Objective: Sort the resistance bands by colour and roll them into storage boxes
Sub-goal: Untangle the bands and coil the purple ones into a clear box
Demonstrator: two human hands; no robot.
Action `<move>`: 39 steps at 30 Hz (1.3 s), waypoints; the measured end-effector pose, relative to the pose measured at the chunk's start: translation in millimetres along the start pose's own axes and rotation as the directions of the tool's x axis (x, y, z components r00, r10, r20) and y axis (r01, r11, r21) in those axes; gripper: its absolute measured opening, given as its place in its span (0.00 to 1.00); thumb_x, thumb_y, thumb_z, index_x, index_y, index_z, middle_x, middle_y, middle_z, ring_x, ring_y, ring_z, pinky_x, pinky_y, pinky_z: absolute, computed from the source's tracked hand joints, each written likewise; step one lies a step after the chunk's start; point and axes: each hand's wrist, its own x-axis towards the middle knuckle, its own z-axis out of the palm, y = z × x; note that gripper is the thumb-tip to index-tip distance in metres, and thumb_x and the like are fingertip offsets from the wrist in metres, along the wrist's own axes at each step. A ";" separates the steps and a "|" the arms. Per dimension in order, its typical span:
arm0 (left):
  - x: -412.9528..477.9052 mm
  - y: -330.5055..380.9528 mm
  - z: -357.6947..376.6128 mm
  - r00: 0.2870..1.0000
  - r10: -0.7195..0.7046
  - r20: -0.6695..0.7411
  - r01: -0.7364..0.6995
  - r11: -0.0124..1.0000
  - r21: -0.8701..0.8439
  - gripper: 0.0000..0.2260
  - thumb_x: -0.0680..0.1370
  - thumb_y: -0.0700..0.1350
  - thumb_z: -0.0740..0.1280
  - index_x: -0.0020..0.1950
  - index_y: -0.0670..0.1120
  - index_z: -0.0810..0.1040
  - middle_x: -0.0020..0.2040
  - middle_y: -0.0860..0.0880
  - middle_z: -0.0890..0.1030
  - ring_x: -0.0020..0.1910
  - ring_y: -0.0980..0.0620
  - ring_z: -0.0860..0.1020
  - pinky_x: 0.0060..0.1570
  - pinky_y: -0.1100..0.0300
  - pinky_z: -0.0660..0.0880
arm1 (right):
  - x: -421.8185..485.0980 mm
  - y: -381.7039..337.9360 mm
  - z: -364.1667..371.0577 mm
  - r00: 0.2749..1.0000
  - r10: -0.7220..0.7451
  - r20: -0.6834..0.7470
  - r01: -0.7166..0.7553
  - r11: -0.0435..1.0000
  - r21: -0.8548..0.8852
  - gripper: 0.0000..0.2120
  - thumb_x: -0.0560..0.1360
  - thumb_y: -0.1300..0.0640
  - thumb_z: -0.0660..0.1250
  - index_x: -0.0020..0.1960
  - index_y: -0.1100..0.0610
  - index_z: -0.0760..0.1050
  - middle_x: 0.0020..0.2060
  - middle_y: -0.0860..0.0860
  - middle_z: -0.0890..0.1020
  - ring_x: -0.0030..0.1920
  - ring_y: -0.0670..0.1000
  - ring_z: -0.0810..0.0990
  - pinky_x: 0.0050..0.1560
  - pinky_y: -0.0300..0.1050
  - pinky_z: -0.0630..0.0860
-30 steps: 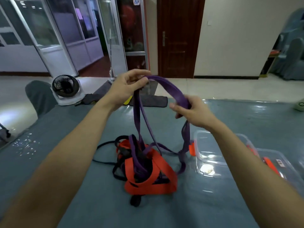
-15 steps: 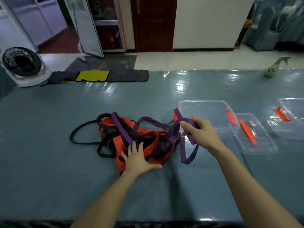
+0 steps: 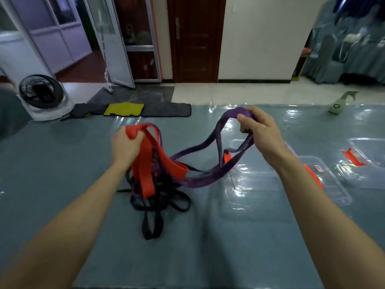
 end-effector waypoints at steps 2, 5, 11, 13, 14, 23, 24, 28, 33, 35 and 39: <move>38.9 16.4 -34.2 0.993 0.053 -0.104 -0.061 0.996 -0.071 0.08 0.81 0.51 0.74 0.49 0.48 0.78 0.44 0.49 0.81 0.44 0.48 0.78 0.44 0.58 0.67 | 13.9 -20.9 7.3 0.997 -0.058 -0.041 0.060 0.997 0.047 0.07 0.78 0.41 0.68 0.48 0.41 0.82 0.35 0.42 0.78 0.40 0.44 0.78 0.45 0.43 0.76; 74.5 23.9 -78.9 0.977 0.022 -0.210 -0.061 0.982 -0.179 0.16 0.81 0.55 0.72 0.55 0.42 0.82 0.48 0.46 0.83 0.47 0.49 0.80 0.48 0.53 0.74 | 28.4 -32.8 16.3 0.990 -0.091 -0.104 0.101 0.991 0.091 0.08 0.83 0.45 0.66 0.49 0.44 0.82 0.36 0.41 0.81 0.42 0.44 0.81 0.50 0.41 0.78; 86.6 0.6 -110.7 0.983 -0.092 -0.161 0.016 0.907 -0.421 0.08 0.79 0.51 0.73 0.43 0.50 0.81 0.42 0.49 0.84 0.42 0.52 0.79 0.46 0.53 0.77 | 27.2 -8.3 45.9 0.998 0.005 -0.059 0.005 0.985 0.174 0.10 0.81 0.46 0.67 0.45 0.48 0.83 0.35 0.44 0.82 0.45 0.53 0.83 0.54 0.49 0.81; 78.6 -12.3 -105.7 0.983 -0.119 -0.137 0.049 0.901 -0.432 0.08 0.80 0.50 0.73 0.42 0.51 0.81 0.38 0.57 0.82 0.36 0.60 0.78 0.43 0.59 0.76 | 25.0 17.3 60.1 0.993 0.109 -0.037 -0.105 0.989 0.100 0.13 0.83 0.47 0.66 0.46 0.54 0.82 0.35 0.46 0.84 0.44 0.54 0.83 0.53 0.49 0.80; 75.0 -19.7 -103.5 0.982 -0.147 -0.118 0.078 0.887 -0.455 0.06 0.80 0.50 0.74 0.45 0.49 0.82 0.39 0.56 0.83 0.37 0.59 0.78 0.44 0.59 0.76 | 24.2 35.1 66.5 0.985 0.171 -0.022 -0.171 0.985 0.000 0.15 0.85 0.48 0.65 0.46 0.57 0.82 0.37 0.50 0.85 0.44 0.56 0.83 0.50 0.50 0.80; 35.4 -100.1 -94.3 0.925 -0.377 -0.038 0.310 0.810 -0.498 0.11 0.77 0.54 0.75 0.52 0.48 0.82 0.46 0.46 0.85 0.44 0.50 0.82 0.47 0.53 0.78 | -34.8 191.4 103.3 0.810 0.577 0.104 -0.201 0.440 -0.875 0.17 0.82 0.61 0.66 0.68 0.68 0.75 0.66 0.67 0.80 0.70 0.66 0.78 0.68 0.56 0.76; 25.9 -110.8 -88.1 0.924 -0.383 0.002 0.347 0.835 -0.428 0.13 0.78 0.53 0.76 0.57 0.47 0.82 0.50 0.44 0.85 0.49 0.47 0.83 0.50 0.52 0.78 | -35.0 193.5 114.2 0.833 0.539 0.128 -0.173 0.473 -0.864 0.16 0.82 0.61 0.66 0.66 0.68 0.76 0.66 0.67 0.80 0.70 0.66 0.77 0.69 0.55 0.75; -19.9 -156.2 -56.7 0.851 -0.386 0.356 0.342 0.922 0.182 0.34 0.77 0.47 0.80 0.80 0.45 0.70 0.74 0.40 0.77 0.74 0.41 0.76 0.70 0.52 0.72 | -32.9 189.9 157.5 0.892 0.409 0.195 -0.154 0.679 -0.718 0.18 0.83 0.55 0.69 0.67 0.66 0.79 0.66 0.65 0.81 0.68 0.65 0.79 0.69 0.56 0.74; -67.0 -169.8 -32.9 0.929 -0.143 0.341 -0.089 0.808 0.583 0.37 0.74 0.45 0.73 0.83 0.46 0.68 0.81 0.37 0.67 0.80 0.33 0.65 0.80 0.38 0.61 | -56.0 195.0 190.6 0.767 0.413 0.491 -0.027 0.785 -0.619 0.34 0.78 0.34 0.72 0.74 0.56 0.76 0.70 0.53 0.82 0.70 0.56 0.80 0.70 0.52 0.76; -84.1 -160.7 -20.4 0.935 0.132 0.328 -0.267 0.871 0.412 0.21 0.74 0.45 0.71 0.67 0.47 0.81 0.66 0.45 0.79 0.68 0.38 0.77 0.70 0.40 0.72 | -72.8 208.9 196.9 0.682 0.455 0.572 0.024 0.768 -0.640 0.46 0.71 0.28 0.75 0.79 0.53 0.71 0.72 0.53 0.79 0.72 0.55 0.78 0.73 0.53 0.75; -126.4 -152.7 10.6 0.720 0.062 0.691 -0.421 0.831 0.363 0.37 0.72 0.79 0.67 0.71 0.55 0.79 0.64 0.52 0.80 0.66 0.46 0.77 0.71 0.45 0.72 | -100.4 242.9 198.6 0.648 0.465 0.603 0.199 0.661 -0.724 0.44 0.77 0.40 0.76 0.85 0.48 0.59 0.76 0.54 0.74 0.77 0.57 0.72 0.76 0.57 0.71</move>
